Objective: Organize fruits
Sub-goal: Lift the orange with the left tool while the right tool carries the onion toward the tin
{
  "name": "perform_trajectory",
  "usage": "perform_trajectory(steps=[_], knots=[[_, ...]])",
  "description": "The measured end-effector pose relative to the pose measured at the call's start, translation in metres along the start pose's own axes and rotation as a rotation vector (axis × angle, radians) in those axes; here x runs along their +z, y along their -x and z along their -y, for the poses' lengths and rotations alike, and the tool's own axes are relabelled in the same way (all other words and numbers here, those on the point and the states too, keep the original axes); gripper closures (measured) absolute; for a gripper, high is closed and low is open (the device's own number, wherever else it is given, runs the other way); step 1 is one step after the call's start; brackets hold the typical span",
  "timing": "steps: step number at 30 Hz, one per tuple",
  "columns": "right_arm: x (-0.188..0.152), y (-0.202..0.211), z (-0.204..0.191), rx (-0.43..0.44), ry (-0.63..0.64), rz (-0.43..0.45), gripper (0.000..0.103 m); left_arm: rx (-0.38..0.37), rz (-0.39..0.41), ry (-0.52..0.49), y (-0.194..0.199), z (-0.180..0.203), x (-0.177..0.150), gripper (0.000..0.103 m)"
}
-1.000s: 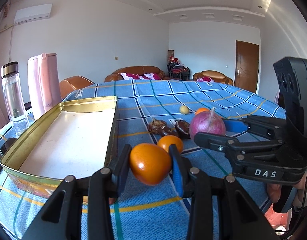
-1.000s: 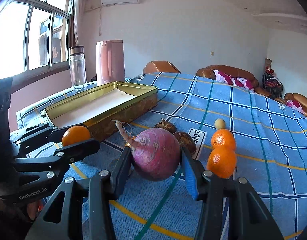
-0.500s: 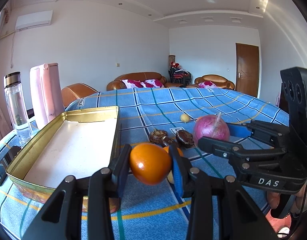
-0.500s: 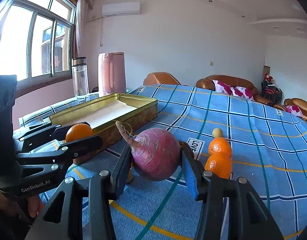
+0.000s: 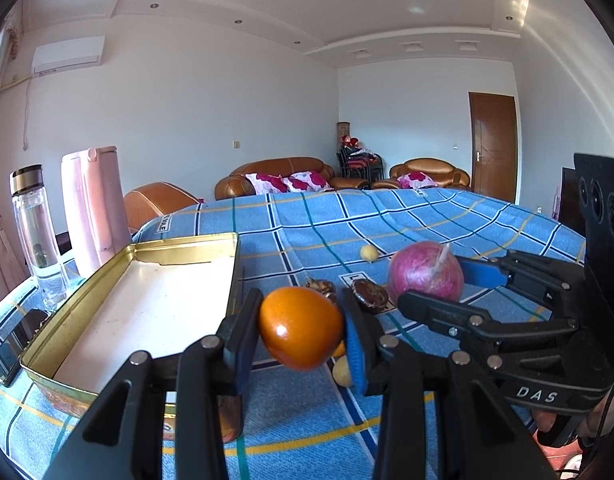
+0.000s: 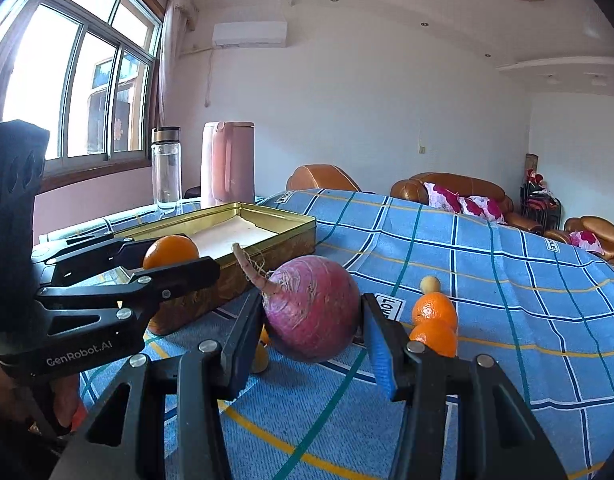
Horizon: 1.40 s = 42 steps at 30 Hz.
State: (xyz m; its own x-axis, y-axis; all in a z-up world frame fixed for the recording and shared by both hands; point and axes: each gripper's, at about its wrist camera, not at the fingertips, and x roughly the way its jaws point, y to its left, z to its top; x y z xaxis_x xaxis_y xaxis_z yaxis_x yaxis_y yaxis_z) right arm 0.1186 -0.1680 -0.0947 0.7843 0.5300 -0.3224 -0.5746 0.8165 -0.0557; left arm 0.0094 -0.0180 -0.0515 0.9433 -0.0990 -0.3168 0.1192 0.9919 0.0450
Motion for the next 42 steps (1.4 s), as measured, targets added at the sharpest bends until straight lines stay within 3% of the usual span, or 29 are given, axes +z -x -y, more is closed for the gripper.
perform_trajectory(steps=[42], knots=[[0.003, 0.030, -0.003, -0.007, 0.013, 0.159, 0.052, 0.035, 0.107, -0.048, 0.010, 0.005, 0.028, 0.063]])
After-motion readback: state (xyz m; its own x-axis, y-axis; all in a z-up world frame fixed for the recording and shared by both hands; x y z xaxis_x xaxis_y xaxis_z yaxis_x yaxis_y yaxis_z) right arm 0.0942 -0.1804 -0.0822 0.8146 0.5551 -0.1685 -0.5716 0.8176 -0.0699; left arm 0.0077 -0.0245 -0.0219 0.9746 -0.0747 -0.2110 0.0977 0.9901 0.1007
